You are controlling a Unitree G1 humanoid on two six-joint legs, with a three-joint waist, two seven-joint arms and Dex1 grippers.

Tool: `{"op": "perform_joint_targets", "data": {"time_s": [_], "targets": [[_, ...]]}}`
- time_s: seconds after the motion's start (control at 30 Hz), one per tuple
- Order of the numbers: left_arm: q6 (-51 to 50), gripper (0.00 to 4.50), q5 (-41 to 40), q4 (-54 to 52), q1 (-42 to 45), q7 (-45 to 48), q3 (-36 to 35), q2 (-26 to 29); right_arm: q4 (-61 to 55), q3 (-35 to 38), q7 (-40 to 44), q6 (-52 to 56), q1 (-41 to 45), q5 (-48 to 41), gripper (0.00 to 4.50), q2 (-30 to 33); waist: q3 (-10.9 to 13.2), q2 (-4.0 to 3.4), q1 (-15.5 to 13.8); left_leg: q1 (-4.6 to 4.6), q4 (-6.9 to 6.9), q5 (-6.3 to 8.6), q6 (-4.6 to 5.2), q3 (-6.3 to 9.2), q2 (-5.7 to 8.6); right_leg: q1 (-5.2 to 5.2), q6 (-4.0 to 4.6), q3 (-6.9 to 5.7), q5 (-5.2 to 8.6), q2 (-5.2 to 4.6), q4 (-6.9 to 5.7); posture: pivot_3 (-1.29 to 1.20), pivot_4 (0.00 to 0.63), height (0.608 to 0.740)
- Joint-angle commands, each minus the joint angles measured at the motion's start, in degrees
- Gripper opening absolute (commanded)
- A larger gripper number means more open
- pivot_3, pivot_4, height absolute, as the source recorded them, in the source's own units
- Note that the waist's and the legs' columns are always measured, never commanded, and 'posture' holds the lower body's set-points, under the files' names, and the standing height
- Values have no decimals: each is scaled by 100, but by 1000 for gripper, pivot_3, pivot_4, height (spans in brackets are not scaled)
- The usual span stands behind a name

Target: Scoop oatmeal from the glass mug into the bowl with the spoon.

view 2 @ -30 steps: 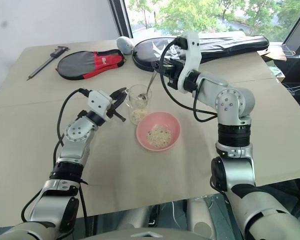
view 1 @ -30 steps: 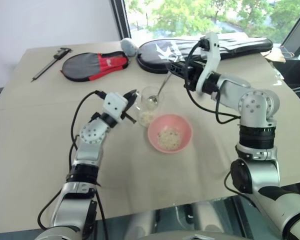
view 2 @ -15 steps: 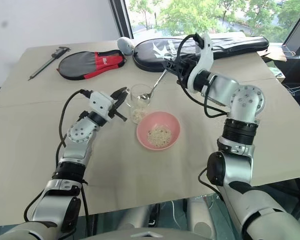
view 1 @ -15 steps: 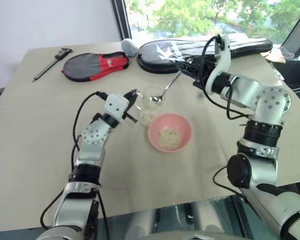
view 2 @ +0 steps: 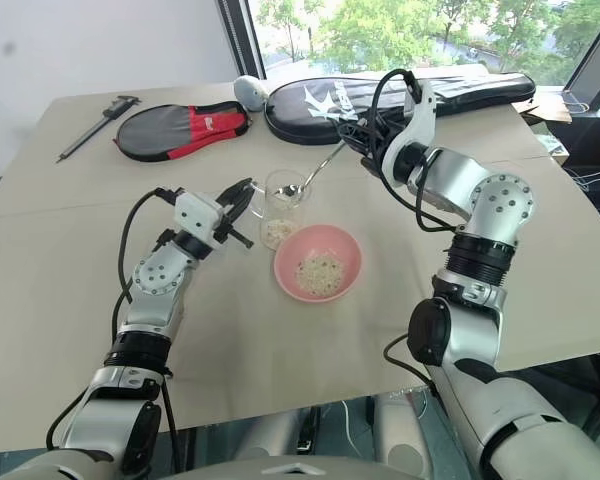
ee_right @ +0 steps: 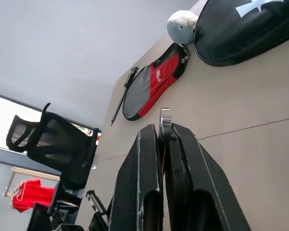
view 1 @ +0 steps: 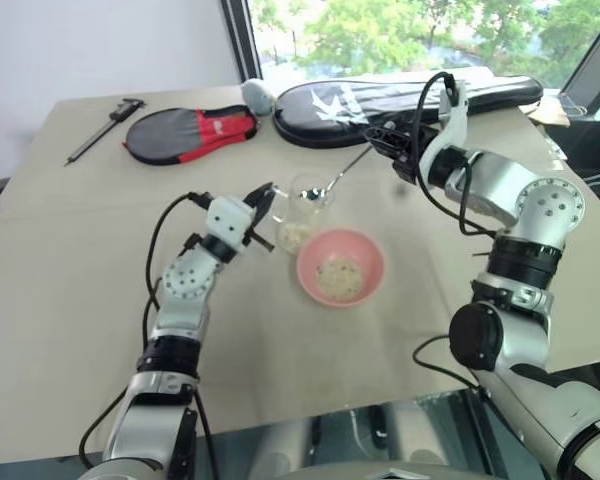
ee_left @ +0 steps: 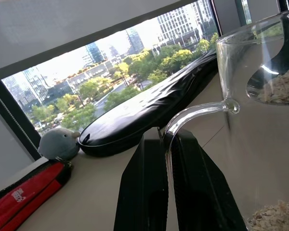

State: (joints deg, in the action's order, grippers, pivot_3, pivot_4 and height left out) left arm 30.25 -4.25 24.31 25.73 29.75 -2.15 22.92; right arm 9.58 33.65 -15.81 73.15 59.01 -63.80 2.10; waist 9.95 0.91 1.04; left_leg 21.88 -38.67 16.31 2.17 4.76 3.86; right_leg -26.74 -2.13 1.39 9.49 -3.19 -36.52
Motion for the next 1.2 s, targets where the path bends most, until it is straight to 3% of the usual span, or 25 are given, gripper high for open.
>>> {"op": "perform_joint_targets", "data": {"time_s": [0.03, 0.37, 0.8, 1.07, 1.2], "targets": [[194, 73, -23, -38, -89, 73, -35, 71, -35, 148, -278, -172, 141, -202, 0, 108, 0, 0, 0, 0, 0, 0, 0, 0, 0, 0, 0, 0, 0, 0, 0, 0, 150, 740], [279, 73, 7, 40, -175, 68, -64, 161, 109, 162, -395, -355, 1, -643, 0, 285, -2, -2, 16, -1, 0, 1, 2, -2, -1, 0, 0, 2, 0, 2, -1, 0, 150, 740], [107, 73, -402, 166, -303, 70, -287, 141, 143, 254, -997, -290, 0, -2012, 0, 819, -6, -8, 100, -2, 0, 12, 21, -6, -4, 0, 0, 6, 0, 2, -3, 0, 150, 740], [-127, 73, -624, 110, -407, -35, -410, 19, -526, -324, -1425, -321, -655, -3174, 0, 942, -6, -8, 128, -2, 0, 14, 26, -9, -5, 0, 0, 10, 0, 2, -2, 0, 150, 740], [-213, 73, -695, 57, -463, -30, -426, -46, -1102, -964, -1047, -202, -1057, -3149, 0, 1251, -7, -8, 125, -3, 0, 14, 27, -9, -6, 1, -1, 9, 0, 4, -3, 0, 150, 740]]}}
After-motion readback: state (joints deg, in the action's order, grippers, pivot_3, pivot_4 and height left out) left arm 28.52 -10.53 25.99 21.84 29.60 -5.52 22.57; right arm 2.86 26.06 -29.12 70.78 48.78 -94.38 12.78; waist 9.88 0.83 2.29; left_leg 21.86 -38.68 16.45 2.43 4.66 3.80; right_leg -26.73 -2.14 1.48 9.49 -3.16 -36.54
